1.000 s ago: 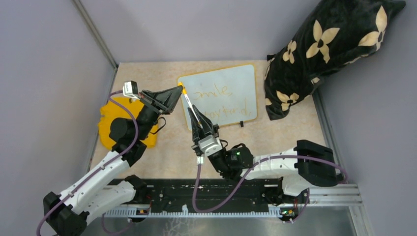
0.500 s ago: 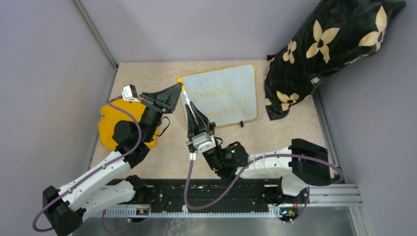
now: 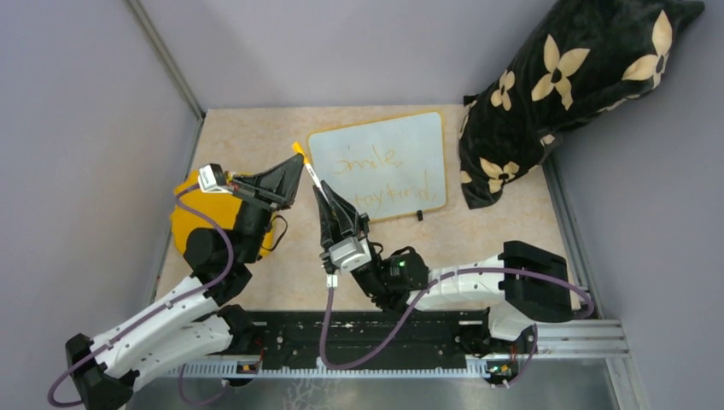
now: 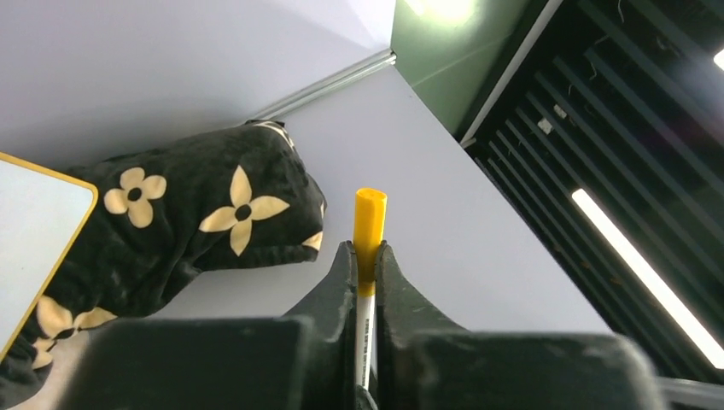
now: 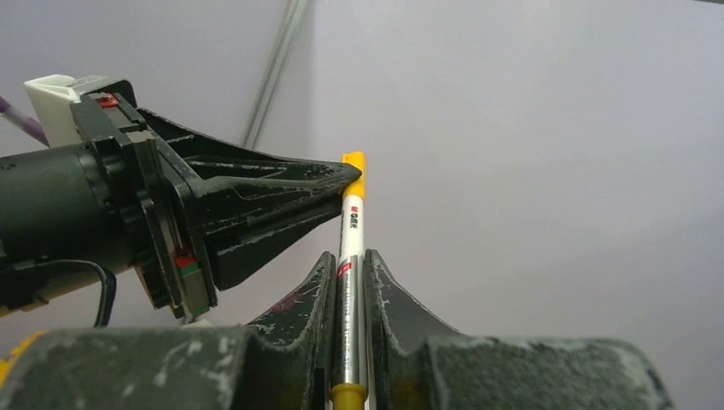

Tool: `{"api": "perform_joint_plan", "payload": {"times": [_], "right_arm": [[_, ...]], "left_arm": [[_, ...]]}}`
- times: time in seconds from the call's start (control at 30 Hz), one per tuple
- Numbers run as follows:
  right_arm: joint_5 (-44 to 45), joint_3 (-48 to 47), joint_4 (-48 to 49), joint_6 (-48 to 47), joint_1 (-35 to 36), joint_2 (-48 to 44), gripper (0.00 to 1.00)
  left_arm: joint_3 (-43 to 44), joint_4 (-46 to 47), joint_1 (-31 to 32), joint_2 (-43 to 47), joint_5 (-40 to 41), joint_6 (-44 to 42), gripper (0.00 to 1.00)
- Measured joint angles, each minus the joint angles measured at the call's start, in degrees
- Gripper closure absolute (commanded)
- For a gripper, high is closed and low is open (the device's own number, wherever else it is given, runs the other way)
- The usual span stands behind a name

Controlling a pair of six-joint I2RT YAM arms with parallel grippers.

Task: Write a sentence on the whiteboard
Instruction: Close the whiteboard marker at the center of the board, then place the whiteboard marker at the center of the board.

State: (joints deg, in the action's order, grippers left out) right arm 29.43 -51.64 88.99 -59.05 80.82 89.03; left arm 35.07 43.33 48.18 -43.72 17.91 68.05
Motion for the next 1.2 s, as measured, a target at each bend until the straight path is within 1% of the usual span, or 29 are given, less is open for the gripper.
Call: {"api": "perform_joint_plan", "payload": {"times": [0.1, 0.17, 0.27, 0.33, 0.37, 0.47, 0.57, 0.67, 0.73, 0.83, 0.97, 1.1, 1.2], "right_arm": [[-2.01, 2.21, -0.11, 0.92, 0.37, -1.66, 1.0], [-2.12, 2.89, -0.11, 1.16, 0.11, -2.43, 1.0], [-1.22, 5.03, -0.24, 1.51, 0.24, -3.69, 1.0], [-0.26, 6.14, -0.33, 1.42, 0.57, -4.22, 1.0], [0.07, 7.02, -0.35, 1.31, 0.74, -4.57, 1.0], [1.42, 10.03, -0.44, 1.16, 1.73, -6.1, 1.0], [2.95, 13.99, -0.48, 2.14, 3.13, -9.38, 1.0], [5.31, 18.12, -1.38, 4.85, 3.45, -14.62, 1.0], [6.95, 20.41, -4.15, 7.39, 3.45, -18.71, 1.0], [8.55, 23.32, -14.93, 13.73, 3.45, -25.79, 1.0], [8.72, 24.26, -34.73, 24.81, 3.45, -32.44, 1.0], [8.87, 24.17, -51.12, 35.82, 3.45, -31.87, 1.0], [8.59, 24.26, -60.15, 43.23, 3.28, -30.23, 1.0]], "left_arm": [[-0.66, -2.12, 2.05, 3.37, -0.31, -2.29, 0.59], [-1.36, -5.55, 5.4, 6.12, -5.03, -3.67, 0.4], [-1.44, -8.04, 6.71, 8.35, -7.58, -5.92, 0.13], [-1.31, -10.19, 7.37, 9.84, -9.68, -7.06, 0.03], [-1.22, -10.88, 7.74, 10.12, -10.12, -7.43, 0.01], [-0.96, -14.88, 8.11, 11.32, -11.15, -9.29, 0.01], [-0.46, -21.07, 8.09, 12.9, -10.67, -11.58, 0.01], [0.37, -28.96, 8.09, 15.67, -7.91, -14.53, 0.01], [0.98, -33.48, 8.11, 17.68, -5.55, -16.39, 0.01], [1.86, -40.04, 8.11, 21.86, -0.59, -19.26, 0.01], [2.1, -46.21, 8.11, 25.46, 5.46, -22.99, 0.01], [2.43, -51.58, 8.11, 25.31, 10.29, -26.21, 0.01], [2.49, -54.34, 8.11, 24.22, 12.48, -27.65, 0.01]]}}
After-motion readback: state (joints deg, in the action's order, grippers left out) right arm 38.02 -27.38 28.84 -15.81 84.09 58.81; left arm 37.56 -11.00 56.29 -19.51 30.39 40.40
